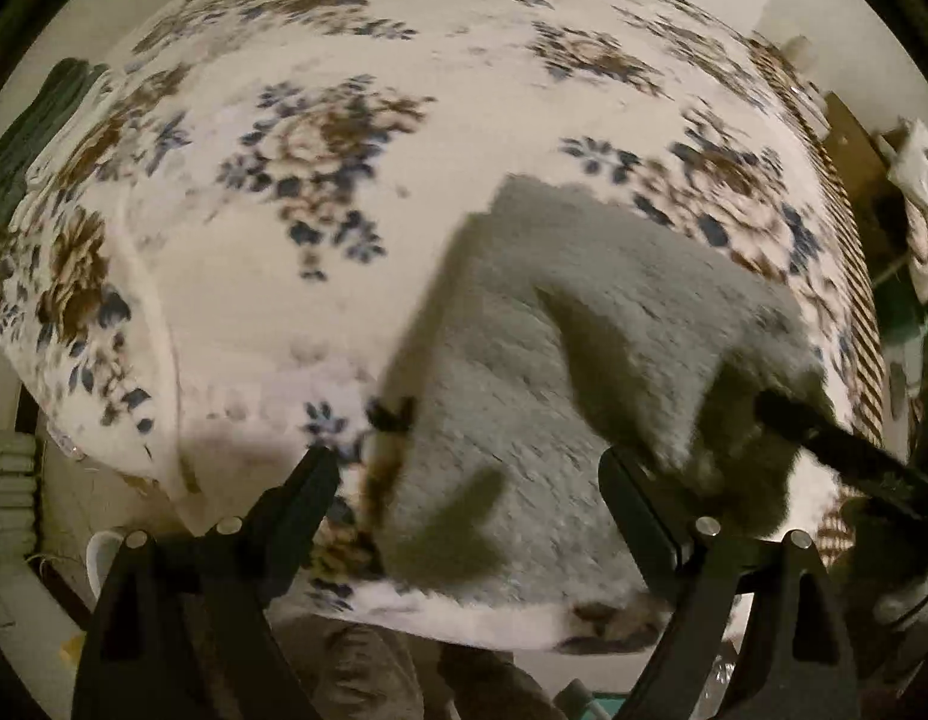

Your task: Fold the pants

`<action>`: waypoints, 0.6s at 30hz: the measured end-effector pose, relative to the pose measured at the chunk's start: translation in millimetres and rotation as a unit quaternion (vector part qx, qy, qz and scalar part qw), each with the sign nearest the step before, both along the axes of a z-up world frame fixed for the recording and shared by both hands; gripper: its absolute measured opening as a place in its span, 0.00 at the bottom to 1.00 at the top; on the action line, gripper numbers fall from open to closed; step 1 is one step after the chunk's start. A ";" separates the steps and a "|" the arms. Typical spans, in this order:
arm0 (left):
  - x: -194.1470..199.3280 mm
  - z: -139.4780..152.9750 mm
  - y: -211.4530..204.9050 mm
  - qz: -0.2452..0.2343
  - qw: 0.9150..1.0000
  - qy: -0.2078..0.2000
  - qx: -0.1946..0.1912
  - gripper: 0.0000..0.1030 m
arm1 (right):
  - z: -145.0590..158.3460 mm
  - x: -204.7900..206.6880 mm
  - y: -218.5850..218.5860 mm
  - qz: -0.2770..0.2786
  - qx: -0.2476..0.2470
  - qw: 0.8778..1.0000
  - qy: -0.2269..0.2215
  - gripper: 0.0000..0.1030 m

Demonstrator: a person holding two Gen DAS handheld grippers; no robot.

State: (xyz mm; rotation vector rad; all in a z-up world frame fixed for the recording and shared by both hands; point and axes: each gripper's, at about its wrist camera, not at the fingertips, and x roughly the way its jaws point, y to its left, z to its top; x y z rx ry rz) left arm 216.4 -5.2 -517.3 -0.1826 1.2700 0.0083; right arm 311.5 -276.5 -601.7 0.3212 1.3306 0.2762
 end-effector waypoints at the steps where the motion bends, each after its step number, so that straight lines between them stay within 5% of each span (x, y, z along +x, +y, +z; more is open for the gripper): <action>1: -0.1 0.0 3.0 0.003 1.000 -0.002 0.001 0.86 | -5.6 4.8 -0.1 -0.003 0.006 1.000 0.009 0.86; 3: 2.5 1.1 6.0 0.006 1.000 -0.007 0.000 0.86 | -3.9 5.3 -11.7 -0.028 0.027 0.999 0.015 0.34; 6: 12.0 5.8 5.9 0.005 1.000 -0.017 -0.008 0.86 | -0.2 -2.6 -54.3 -0.103 0.123 0.986 0.039 0.31; 12: 39.9 -2.2 -16.8 -0.031 0.999 -0.022 -0.039 0.86 | 13.0 -31.7 -119.3 -0.204 0.197 0.956 0.080 0.30; 15: 56.2 -20.3 -35.3 -0.047 0.997 -0.005 -0.056 0.86 | -0.3 -41.7 -149.8 -0.249 0.162 0.949 0.103 0.32; 16: 62.9 -29.3 -43.0 -0.054 0.997 0.003 -0.062 0.86 | -6.6 -42.0 -155.3 -0.252 0.135 0.952 0.109 0.35; 18: 69.7 -38.9 -53.3 -0.062 0.996 0.011 -0.063 0.86 | -27.5 -39.7 -163.6 -0.240 0.030 0.959 0.145 0.69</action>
